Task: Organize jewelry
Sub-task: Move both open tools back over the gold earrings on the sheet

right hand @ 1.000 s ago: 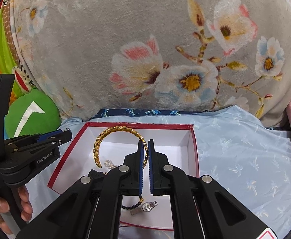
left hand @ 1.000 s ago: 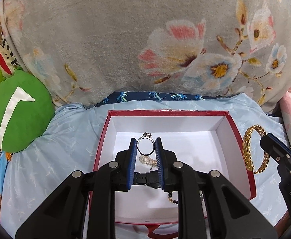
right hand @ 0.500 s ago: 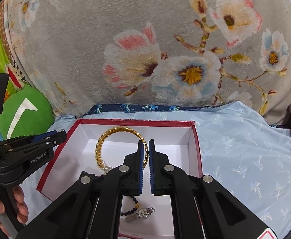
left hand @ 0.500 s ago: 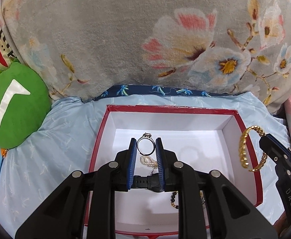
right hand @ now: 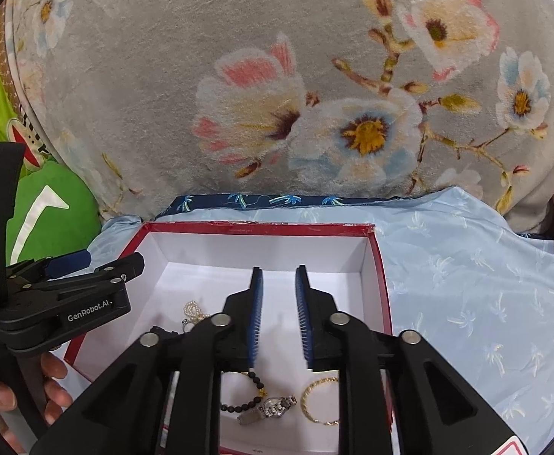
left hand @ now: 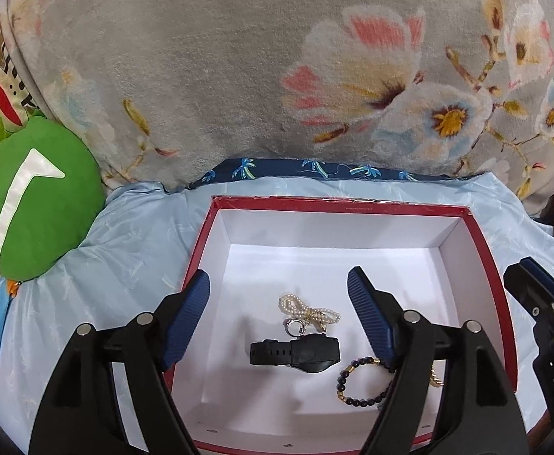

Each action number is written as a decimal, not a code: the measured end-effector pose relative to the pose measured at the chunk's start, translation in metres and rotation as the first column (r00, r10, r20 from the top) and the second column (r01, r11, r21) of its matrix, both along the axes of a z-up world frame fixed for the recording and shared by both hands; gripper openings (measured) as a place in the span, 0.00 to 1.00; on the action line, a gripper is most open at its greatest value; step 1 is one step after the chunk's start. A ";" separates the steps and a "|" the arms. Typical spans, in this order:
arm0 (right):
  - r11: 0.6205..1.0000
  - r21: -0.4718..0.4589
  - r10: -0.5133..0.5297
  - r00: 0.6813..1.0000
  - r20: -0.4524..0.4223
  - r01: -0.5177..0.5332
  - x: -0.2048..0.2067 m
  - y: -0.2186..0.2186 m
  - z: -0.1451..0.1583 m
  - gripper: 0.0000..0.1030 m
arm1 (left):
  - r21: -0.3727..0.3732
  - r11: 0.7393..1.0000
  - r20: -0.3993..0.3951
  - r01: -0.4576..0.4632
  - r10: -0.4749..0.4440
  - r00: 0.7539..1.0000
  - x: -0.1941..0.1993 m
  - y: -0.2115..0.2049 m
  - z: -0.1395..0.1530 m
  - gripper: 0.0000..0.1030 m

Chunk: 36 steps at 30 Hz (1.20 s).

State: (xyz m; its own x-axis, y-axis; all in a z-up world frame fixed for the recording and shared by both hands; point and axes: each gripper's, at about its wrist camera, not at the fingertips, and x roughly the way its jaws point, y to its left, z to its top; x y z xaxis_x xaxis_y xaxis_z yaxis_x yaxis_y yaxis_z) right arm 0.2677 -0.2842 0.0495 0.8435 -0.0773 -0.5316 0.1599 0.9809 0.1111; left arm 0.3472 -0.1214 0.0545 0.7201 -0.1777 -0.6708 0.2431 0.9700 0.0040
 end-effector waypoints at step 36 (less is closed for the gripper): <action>0.999 0.004 0.049 0.998 -0.032 -0.049 -0.114 0.035 0.003 0.37 | -0.038 0.999 -0.007 -0.017 0.016 1.000 -0.094 0.057 0.020 0.80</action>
State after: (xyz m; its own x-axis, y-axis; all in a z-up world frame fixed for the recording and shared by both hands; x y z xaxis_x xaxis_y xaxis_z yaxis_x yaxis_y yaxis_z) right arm 0.1533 -0.2495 0.0521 0.8288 -0.0345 -0.5585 0.1150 0.9873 0.1096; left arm 0.2536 -0.0647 0.0745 0.7186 -0.1913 -0.6686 0.2271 0.9733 -0.0344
